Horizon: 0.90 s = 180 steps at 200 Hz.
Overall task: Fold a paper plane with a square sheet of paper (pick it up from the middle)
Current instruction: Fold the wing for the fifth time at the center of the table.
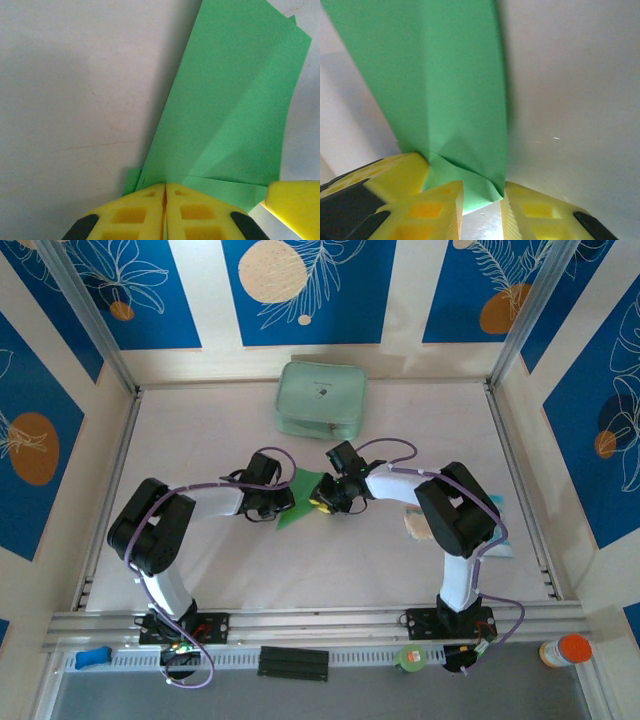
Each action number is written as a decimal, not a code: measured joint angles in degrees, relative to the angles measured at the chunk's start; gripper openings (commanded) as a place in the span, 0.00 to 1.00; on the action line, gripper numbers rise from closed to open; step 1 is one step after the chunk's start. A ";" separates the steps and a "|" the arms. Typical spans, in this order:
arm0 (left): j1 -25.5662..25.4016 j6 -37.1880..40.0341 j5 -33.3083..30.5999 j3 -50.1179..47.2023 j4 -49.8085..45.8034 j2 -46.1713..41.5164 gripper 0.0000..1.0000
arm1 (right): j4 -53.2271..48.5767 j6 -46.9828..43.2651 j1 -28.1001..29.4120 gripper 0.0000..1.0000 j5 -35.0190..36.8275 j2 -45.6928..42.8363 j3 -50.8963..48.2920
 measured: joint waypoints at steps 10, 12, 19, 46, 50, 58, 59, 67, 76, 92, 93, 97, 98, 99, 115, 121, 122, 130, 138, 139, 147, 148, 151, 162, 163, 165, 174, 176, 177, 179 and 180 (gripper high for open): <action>0.00 -0.04 0.00 0.00 0.00 0.00 0.10 | 1.40 -0.04 0.04 0.25 -0.44 0.00 -0.26; 0.00 -0.04 0.00 0.00 0.00 0.00 0.10 | 1.70 -0.04 0.04 0.24 -0.55 0.00 -0.35; 0.00 -0.09 0.00 0.00 0.00 0.00 0.10 | 2.47 -0.04 0.04 0.24 -0.70 0.00 -0.61; 0.07 -0.13 0.02 0.00 0.02 0.00 0.10 | 4.98 -0.02 0.04 0.24 -0.96 -0.02 -2.08; 0.07 -0.13 0.02 0.00 0.02 0.00 0.10 | 5.33 -0.02 0.02 0.23 -0.98 -0.02 -2.32; 0.09 -0.13 0.04 0.00 0.02 0.00 0.10 | 5.79 -0.02 0.02 0.23 -1.01 -0.02 -2.67; 0.09 -0.13 0.07 0.00 0.00 0.00 0.10 | 5.84 -0.02 0.02 0.23 -1.01 -0.02 -2.71; 0.11 -0.13 0.09 0.00 0.02 0.00 0.10 | 6.21 0.00 0.02 0.22 -1.05 -0.02 -3.06; 0.11 -0.13 0.11 0.00 0.00 0.00 0.10 | 6.62 0.00 0.02 0.21 -1.22 -0.02 -3.32; 0.11 -0.13 0.22 0.00 0.02 0.00 0.10 | 7.89 0.00 0.02 0.20 -1.62 -0.02 -3.82; 0.11 -0.13 0.22 0.00 0.02 0.00 0.10 | 7.98 0.00 0.02 0.20 -1.64 -0.02 -3.85; 0.13 -0.13 0.22 0.00 0.00 0.00 0.10 | 8.41 0.00 0.02 0.19 -1.73 -0.02 -4.00; 0.13 -0.13 0.22 -0.02 0.02 0.00 0.10 | 8.52 0.00 0.02 0.19 -1.75 -0.02 -4.02; 0.13 -0.13 0.22 -0.02 0.02 0.00 0.11 | 8.74 0.00 0.02 0.19 -1.79 -0.02 -4.11; 0.20 -0.13 0.31 -0.04 0.02 0.00 0.11 | 10.62 -0.02 0.02 0.19 -2.08 -0.02 -4.96; 0.22 -0.13 0.42 -0.07 0.02 0.00 0.11 | 11.30 -0.04 0.02 0.19 -2.10 -0.02 -5.31; 0.22 -0.13 0.44 -0.07 0.02 0.00 0.11 | 11.39 -0.04 0.02 0.19 -2.10 -0.02 -5.35; 0.26 -0.13 0.46 -0.07 0.02 0.00 0.11 | 12.20 -0.02 0.00 0.19 -2.08 -0.02 -5.77; 0.26 -0.13 0.48 -0.09 0.04 0.00 0.11 | 13.00 -0.04 -0.02 0.18 -2.08 -0.02 -6.19; 0.26 -0.13 0.48 -0.09 0.04 0.00 0.11 | 13.16 -0.04 -0.02 0.18 -2.08 -0.02 -6.25; 0.26 -0.13 0.48 -0.15 0.20 0.00 0.11 | 13.81 -0.04 -0.02 0.18 -2.05 -0.02 -6.58; 0.26 -0.13 0.48 -0.17 0.20 0.00 0.11 | 13.94 -0.04 -0.02 0.18 -2.05 -0.02 -6.64; 0.26 -0.13 0.48 -0.17 0.20 0.00 0.11 | 14.29 -0.04 -0.02 0.18 -2.03 -0.02 -6.82; 0.26 -0.13 0.50 -0.17 0.22 0.00 0.11 | 15.17 -0.04 -0.04 0.18 -2.01 -0.04 -7.34; 0.26 -0.13 0.50 -0.17 0.22 0.00 0.11 | 15.32 -0.04 -0.04 0.18 -2.01 -0.04 -7.41; 0.26 -0.13 0.50 -0.17 0.24 0.00 0.11 | 15.41 -0.04 -0.04 0.18 -2.01 -0.04 -7.50; 0.28 -0.13 0.52 -0.22 0.26 0.00 0.11 | 15.93 -0.04 -0.04 0.18 -1.92 -0.09 -7.96; 0.31 -0.13 0.52 -0.22 0.26 0.00 0.11 | 15.98 -0.04 -0.04 0.18 -1.86 -0.09 -8.02; 0.31 -0.13 0.52 -0.22 0.26 0.00 0.11 | 15.98 -0.04 -0.04 0.18 -1.84 -0.11 -8.04; 0.31 -0.13 0.57 -0.22 0.26 0.00 0.11 | 15.98 -0.04 -0.04 0.18 -1.79 -0.13 -8.11; 0.31 -0.13 0.59 -0.22 0.28 0.00 0.11 | 16.00 -0.04 -0.04 0.18 -1.79 -0.13 -8.15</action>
